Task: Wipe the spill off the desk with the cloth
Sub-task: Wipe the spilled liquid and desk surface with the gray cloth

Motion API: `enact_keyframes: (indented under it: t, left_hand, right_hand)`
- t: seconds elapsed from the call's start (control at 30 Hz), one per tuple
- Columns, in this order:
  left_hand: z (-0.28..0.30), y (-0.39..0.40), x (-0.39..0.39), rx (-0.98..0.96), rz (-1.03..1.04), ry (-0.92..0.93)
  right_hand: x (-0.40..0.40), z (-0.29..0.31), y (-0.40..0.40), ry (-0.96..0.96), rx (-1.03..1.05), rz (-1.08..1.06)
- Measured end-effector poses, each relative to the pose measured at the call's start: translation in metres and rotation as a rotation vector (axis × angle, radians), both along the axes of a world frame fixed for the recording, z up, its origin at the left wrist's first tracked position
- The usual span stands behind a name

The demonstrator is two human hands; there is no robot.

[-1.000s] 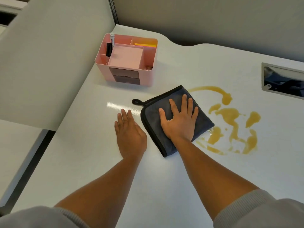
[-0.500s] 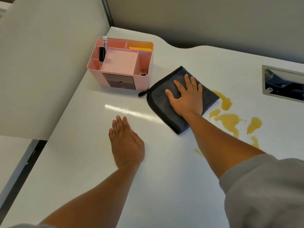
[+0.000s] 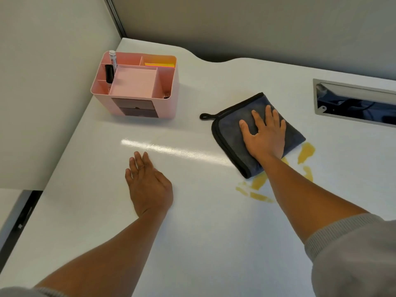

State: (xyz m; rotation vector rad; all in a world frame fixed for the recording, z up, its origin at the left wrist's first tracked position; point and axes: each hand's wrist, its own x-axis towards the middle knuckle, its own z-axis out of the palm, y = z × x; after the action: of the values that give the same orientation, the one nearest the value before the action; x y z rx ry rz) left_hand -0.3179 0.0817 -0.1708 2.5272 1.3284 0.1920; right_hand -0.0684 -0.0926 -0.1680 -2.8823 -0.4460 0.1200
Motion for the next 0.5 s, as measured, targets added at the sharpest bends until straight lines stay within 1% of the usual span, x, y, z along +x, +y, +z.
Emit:
enact_keyframes:
  t: [0.1, 0.23, 0.4, 0.5]
  left_hand:
    - [0.001, -0.002, 0.000, -0.008, 0.009, -0.005]
    - [0.001, -0.002, 0.001, -0.004, 0.006, 0.024]
    - [0.001, -0.003, -0.001, 0.008, -0.003, 0.029]
    - [0.000, -0.004, -0.001, -0.001, -0.007, 0.022]
  right_hand:
    - [-0.020, -0.001, -0.017, 0.003, -0.003, -0.086]
    - [-0.063, -0.004, -0.017, 0.009, -0.007, -0.170]
    - [-0.112, -0.004, -0.014, 0.021, -0.016, -0.101]
    - [-0.127, -0.005, -0.027, 0.000, -0.007, -0.044]
